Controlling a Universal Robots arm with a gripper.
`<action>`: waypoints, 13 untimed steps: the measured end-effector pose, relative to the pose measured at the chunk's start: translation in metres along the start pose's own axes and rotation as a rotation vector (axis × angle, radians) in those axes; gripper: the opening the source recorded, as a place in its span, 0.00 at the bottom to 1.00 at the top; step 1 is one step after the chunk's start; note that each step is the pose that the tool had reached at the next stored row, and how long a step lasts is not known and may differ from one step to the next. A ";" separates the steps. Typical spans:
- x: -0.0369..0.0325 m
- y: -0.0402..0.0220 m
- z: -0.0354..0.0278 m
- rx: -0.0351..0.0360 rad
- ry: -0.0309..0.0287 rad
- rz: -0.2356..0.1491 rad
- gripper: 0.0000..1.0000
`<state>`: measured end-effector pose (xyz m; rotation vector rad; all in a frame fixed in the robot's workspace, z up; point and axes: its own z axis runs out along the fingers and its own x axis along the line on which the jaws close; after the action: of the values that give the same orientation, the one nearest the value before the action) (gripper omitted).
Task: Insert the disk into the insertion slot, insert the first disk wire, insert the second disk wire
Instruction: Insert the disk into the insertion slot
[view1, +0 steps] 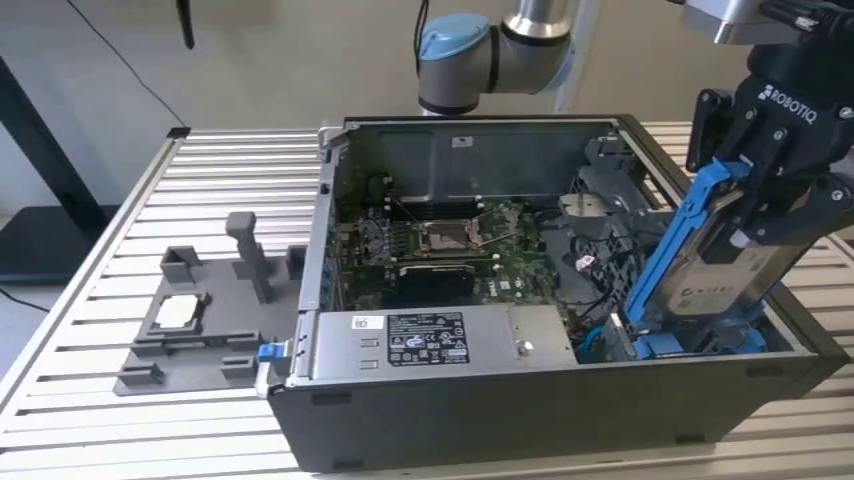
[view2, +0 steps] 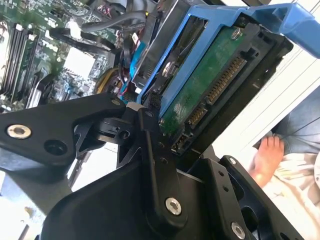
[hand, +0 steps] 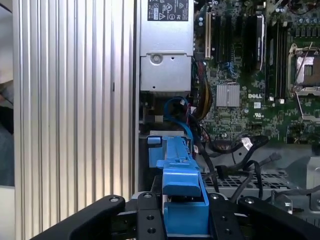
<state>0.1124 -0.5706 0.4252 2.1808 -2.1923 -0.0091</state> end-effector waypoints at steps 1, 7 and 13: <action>0.0000 -0.0003 0.0018 0.0000 0.0001 0.000 0.33; -0.0004 -0.0023 0.0113 0.0001 -0.0045 -0.003 0.33; -0.0005 -0.0049 0.0170 0.0001 -0.0116 -0.004 0.33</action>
<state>0.1166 -0.5706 0.4081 2.1904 -2.1944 -0.0218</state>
